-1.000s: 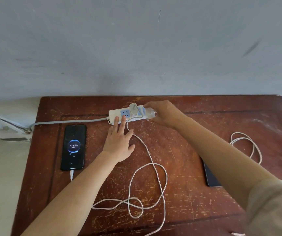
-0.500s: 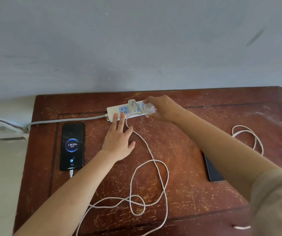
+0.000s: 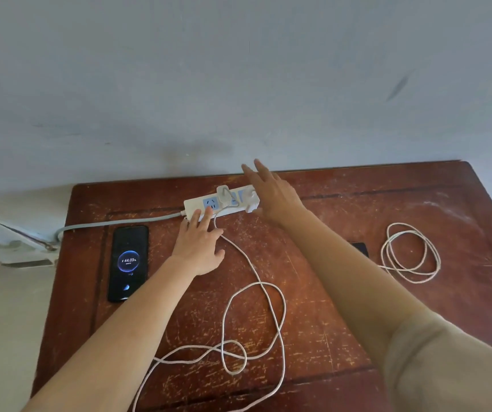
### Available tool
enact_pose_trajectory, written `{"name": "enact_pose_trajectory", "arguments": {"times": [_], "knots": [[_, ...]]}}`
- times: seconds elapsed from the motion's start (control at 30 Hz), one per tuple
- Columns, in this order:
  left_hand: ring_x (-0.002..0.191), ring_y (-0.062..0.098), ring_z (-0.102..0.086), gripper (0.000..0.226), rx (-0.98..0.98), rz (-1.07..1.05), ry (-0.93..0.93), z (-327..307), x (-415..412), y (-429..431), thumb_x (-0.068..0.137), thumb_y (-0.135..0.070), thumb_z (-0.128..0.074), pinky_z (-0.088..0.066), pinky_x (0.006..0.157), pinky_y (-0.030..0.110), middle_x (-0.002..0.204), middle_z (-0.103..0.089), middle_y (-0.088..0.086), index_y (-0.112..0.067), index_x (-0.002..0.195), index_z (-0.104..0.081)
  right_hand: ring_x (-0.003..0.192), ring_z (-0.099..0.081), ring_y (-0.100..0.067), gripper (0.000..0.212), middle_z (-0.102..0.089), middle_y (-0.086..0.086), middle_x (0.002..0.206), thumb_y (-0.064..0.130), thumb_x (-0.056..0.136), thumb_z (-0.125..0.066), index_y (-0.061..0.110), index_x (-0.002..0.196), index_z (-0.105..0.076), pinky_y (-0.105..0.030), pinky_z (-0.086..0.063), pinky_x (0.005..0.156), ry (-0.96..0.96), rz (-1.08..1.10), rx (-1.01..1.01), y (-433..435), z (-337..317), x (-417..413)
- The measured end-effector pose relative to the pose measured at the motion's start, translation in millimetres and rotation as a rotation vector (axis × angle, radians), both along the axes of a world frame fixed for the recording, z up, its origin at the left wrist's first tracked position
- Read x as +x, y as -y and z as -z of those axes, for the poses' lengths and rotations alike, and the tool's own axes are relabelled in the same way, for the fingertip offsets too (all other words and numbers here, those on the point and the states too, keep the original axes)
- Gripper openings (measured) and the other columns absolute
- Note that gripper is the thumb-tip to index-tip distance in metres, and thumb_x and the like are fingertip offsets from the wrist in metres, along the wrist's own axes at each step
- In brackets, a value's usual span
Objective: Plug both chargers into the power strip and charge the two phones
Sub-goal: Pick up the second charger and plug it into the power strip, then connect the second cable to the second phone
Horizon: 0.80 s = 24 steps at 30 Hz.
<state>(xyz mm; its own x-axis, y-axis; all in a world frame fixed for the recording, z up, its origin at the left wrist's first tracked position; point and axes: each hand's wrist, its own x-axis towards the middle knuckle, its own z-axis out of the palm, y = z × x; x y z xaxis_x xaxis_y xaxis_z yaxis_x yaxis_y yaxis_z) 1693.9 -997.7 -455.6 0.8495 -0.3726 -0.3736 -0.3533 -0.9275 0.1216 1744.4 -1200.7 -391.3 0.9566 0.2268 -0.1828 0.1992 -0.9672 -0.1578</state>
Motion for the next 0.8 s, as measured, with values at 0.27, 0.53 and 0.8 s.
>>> {"name": "enact_pose_trajectory", "arguments": {"times": [0.27, 0.53, 0.8], "knots": [[0.151, 0.033, -0.018, 0.071, -0.187, -0.099, 0.116, -17.0, -66.2, 42.4, 0.098, -0.047, -0.046, -0.026, 0.119, 0.050, 0.166, -0.011, 0.016, -0.016, 0.156, -0.019, 0.128, -0.057, -0.029, 0.055, -0.052, -0.009, 0.148, 0.023, 0.093, -0.067, 0.017, 0.144, -0.048, -0.045, -0.057, 0.096, 0.182, 0.348, 0.262, 87.2, 19.5, -166.0], [0.153, 0.031, -0.009, 0.071, -0.244, 0.034, -0.116, -1.4, -130.3, 147.0, 0.099, -0.049, -0.045, -0.019, 0.121, 0.051, 0.167, -0.007, 0.014, -0.019, 0.157, -0.015, 0.111, -0.064, -0.027, 0.040, -0.065, -0.004, 0.120, 0.027, 0.094, -0.064, 0.016, 0.133, -0.062, -0.042, -0.055, 0.087, 0.027, 0.643, 0.187, 194.2, 54.9, -303.5], [0.144, 0.035, -0.031, 0.087, -0.350, -0.291, -0.224, -5.4, -156.4, 254.2, 0.091, -0.057, -0.055, -0.039, 0.109, 0.049, 0.159, -0.028, 0.018, -0.014, 0.155, -0.014, 0.100, -0.059, -0.019, 0.045, -0.061, 0.002, 0.108, 0.053, 0.090, -0.055, 0.024, 0.124, -0.061, -0.038, -0.054, 0.087, -0.043, 0.651, 0.277, 224.8, 65.8, -362.6]]}}
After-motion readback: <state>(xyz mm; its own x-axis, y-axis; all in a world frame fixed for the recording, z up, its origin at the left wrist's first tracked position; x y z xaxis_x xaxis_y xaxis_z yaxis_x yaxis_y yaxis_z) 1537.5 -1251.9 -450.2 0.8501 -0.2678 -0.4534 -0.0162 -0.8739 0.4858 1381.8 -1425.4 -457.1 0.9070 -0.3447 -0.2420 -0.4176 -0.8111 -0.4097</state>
